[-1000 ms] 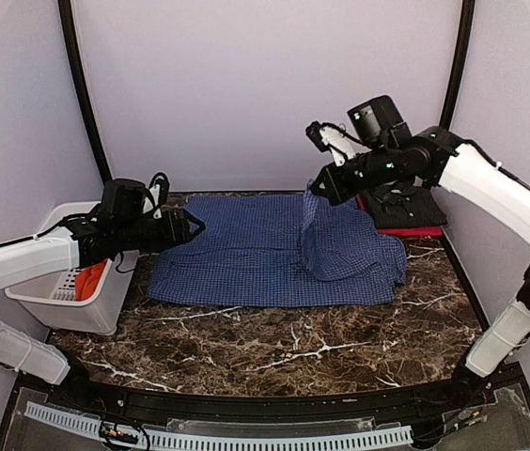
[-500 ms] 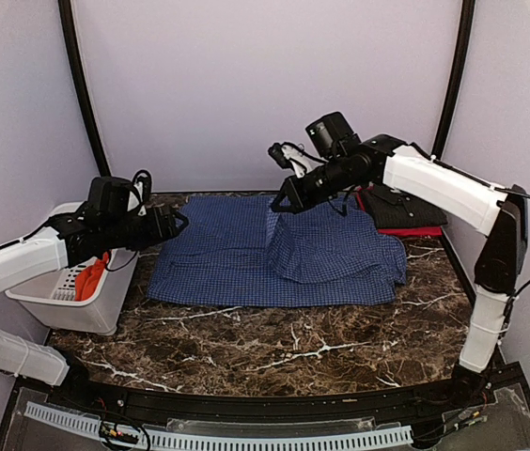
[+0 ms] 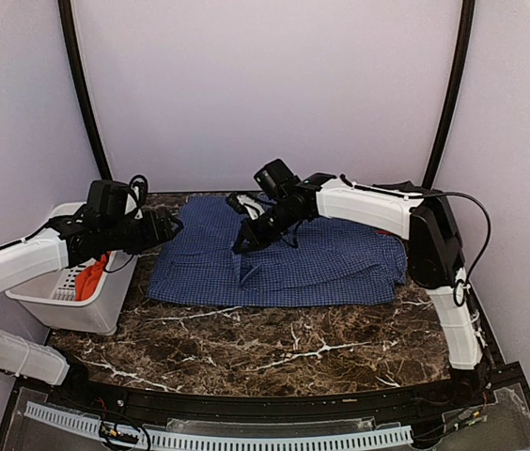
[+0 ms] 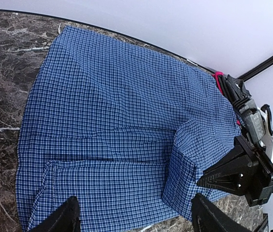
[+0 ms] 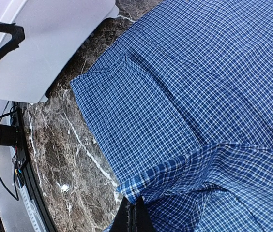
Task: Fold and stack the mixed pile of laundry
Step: Adjust the 1/3-folded shirt at the center of the board.
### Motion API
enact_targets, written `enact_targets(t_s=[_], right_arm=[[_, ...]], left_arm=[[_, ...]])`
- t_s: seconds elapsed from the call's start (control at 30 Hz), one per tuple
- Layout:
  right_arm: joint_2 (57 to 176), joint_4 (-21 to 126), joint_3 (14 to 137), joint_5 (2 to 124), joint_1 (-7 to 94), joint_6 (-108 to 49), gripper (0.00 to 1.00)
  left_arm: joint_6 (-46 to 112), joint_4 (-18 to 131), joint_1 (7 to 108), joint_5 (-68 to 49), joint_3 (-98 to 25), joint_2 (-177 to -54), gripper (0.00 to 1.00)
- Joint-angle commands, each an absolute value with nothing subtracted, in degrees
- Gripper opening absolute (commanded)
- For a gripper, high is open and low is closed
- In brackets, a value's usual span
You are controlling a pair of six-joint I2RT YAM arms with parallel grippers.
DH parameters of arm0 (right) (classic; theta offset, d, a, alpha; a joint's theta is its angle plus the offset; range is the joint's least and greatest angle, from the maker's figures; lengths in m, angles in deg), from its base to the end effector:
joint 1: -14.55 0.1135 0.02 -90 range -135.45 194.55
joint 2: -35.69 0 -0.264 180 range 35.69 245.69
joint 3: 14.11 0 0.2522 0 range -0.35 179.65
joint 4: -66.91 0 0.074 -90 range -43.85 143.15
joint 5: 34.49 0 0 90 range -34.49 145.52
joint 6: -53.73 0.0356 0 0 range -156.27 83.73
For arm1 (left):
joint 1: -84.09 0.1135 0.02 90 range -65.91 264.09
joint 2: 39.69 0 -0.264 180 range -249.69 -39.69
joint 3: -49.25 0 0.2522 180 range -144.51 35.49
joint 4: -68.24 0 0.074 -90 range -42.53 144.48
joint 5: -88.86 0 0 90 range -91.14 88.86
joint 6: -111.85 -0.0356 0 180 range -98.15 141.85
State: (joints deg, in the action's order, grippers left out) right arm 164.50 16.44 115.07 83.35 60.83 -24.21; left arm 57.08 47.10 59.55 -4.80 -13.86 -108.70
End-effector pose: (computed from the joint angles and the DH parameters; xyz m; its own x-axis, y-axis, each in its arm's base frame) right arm 0.3372 0.3767 0.2399 -0.6953 -0.4598 -0.5524 -0.7167 0.5018 0.4844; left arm 0.2482 -0.1158 0.2843 -0.6067 -0.3558 -0.7108 0.1423 0.8312 -0.5375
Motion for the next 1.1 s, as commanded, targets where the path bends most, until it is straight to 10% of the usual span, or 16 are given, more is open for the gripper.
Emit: enact_targets(t_s=[0.0,0.17,0.43,1.07], right_arm=[[167.9,18.8,121.2,84.1,61.0,-23.4,0.0],[173.4,18.7,127.8,85.5,60.7,-22.9,0.03],[162.5,23.1,117.9,88.7,57.2,-20.9,0.61],[147.7,27.5,72.1,72.2,47.1,-23.9,0.53]], left_arm=[[56.6,47.8,60.0,-6.4,-12.4,-109.7,0.78],[54.4,48.4,60.0,-7.4,-12.6,-111.7,0.78],[49.9,47.3,59.2,-9.2,-15.2,-115.5,0.8],[46.1,34.7,48.7,-2.1,-31.1,-146.9,0.58]])
